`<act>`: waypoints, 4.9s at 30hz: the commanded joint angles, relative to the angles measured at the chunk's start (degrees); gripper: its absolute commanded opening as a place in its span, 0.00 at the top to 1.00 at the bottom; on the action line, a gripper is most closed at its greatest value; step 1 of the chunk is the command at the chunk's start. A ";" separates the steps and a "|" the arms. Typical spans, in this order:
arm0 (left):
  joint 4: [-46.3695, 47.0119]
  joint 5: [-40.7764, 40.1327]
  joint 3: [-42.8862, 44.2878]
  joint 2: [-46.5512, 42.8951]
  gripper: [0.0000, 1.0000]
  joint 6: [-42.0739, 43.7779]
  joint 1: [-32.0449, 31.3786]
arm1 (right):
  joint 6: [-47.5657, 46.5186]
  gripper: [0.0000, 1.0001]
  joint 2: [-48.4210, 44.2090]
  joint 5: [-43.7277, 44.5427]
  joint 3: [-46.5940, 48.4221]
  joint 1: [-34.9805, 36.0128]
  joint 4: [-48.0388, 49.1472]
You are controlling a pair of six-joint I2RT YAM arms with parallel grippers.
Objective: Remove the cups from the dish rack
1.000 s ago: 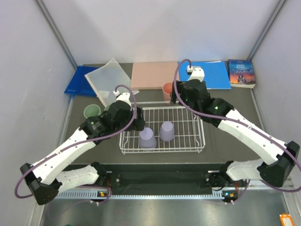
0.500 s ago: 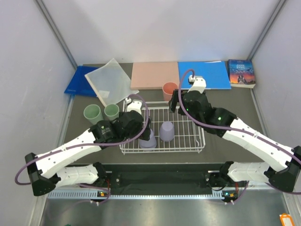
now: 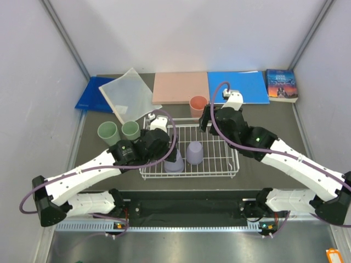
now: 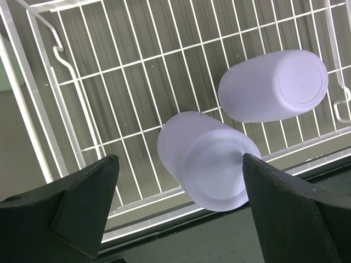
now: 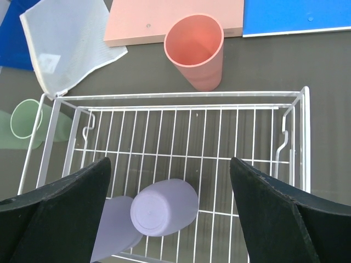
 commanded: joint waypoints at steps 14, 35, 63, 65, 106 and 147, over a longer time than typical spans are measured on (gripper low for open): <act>2.94 1.09 2.90 0.71 0.01 -0.23 -1.68 | 0.18 0.11 -0.59 0.67 -1.48 1.28 2.48; 2.50 0.04 -0.53 4.76 0.25 -0.49 -3.35 | -1.14 0.13 -0.06 -0.03 -1.39 1.19 3.27; 32.19 -3.48 5.29 -18.44 1.00 -1.37 -3.17 | 3.33 0.24 -14.36 -13.12 -12.19 1.01 28.92; 35.45 -2.78 3.96 -19.41 1.00 -2.77 -3.17 | 5.27 0.25 -16.57 -13.30 -14.48 1.01 30.95; 90.22 52.16 -12.84 6.34 1.00 -48.39 28.20 | -0.17 0.27 -17.38 -35.88 -9.22 -13.75 29.63; 4.09 11.47 5.09 -2.45 0.01 -17.01 29.00 | 7.48 1.00 40.97 -11.37 36.39 -46.18 -28.62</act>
